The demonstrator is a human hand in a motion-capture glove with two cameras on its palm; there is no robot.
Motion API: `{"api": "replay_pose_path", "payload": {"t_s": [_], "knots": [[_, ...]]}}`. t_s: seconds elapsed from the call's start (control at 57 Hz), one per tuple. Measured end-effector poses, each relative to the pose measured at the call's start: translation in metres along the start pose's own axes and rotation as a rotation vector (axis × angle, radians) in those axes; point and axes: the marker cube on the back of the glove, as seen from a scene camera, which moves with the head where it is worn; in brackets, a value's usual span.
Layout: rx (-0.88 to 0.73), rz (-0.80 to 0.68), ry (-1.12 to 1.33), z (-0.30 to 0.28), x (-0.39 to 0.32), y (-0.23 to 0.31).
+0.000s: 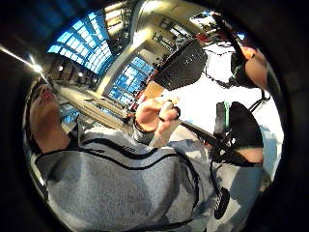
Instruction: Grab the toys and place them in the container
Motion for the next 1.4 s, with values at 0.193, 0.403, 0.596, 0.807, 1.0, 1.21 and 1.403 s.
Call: {"api": "replay_pose_path", "payload": {"t_s": [0.193,0.403,0.596,0.807,1.0,1.21,1.403], "knots": [[-0.028,-0.006,0.029,-0.003,0.010,-0.006],[-0.050,0.007,0.111,-0.016,0.012,-0.029],[-0.086,0.009,0.201,-0.017,0.017,-0.057],[-0.164,0.031,0.343,-0.006,0.039,-0.103],[-0.202,0.042,0.360,0.005,0.066,-0.163],[-0.420,0.100,0.472,0.029,0.107,-0.235],[-0.566,0.129,0.603,0.055,0.147,-0.280]]}}
